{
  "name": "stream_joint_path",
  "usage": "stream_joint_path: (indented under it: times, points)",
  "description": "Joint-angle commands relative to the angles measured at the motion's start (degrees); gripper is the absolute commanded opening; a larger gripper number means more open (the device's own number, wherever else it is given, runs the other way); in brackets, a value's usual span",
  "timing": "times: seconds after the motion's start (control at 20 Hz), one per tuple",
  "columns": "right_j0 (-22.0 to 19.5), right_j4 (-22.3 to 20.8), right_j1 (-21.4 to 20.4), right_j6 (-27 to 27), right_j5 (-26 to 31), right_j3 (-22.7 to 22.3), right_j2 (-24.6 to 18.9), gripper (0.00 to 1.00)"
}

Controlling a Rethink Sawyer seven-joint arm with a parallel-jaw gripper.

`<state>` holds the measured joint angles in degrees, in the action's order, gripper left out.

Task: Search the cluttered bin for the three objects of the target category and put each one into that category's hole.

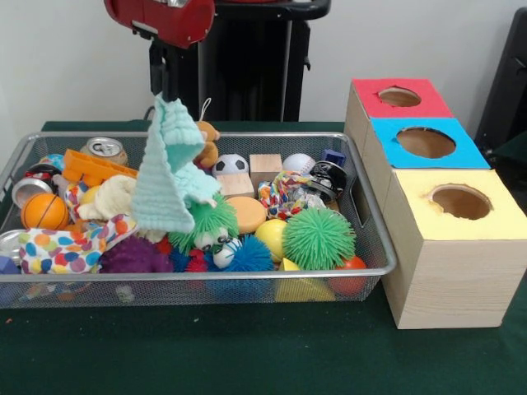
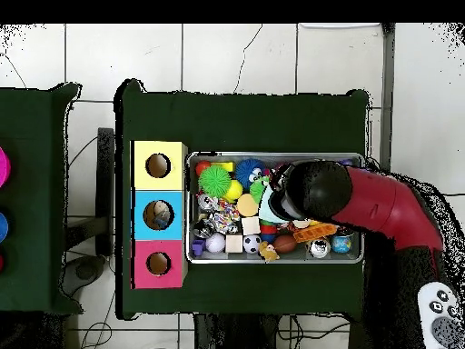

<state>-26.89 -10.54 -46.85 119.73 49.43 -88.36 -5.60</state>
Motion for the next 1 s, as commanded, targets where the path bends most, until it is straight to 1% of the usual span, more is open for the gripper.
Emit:
stream_joint_path:
  times: [0.05, 0.2, 0.25, 0.35, 0.4, 0.55, 0.65, 1.0]
  points:
    - [1.73, 0.24, 2.08, 6.34, -1.93, -6.66, 0.78, 0.0]
    - [4.69, 0.82, 1.09, 10.6, -1.38, -7.27, 2.38, 0.0]
    - [6.06, 1.25, 0.31, 12.33, -0.38, -7.28, 3.24, 0.0]
    - [7.61, 2.23, -0.5, 13.77, -0.02, -7.74, 4.09, 0.0]
    - [8.2, 2.51, -0.64, 13.82, -0.49, -7.92, 4.47, 0.0]
    - [11.03, 4.14, -0.83, 17.18, -2.59, -9.29, 6.37, 0.0]
    - [12.85, 4.71, -0.69, 18.78, -2.22, -8.76, 7.69, 0.0]
    - [16.25, 8.34, 0.98, 19.79, -4.13, -8.78, 10.52, 0.0]
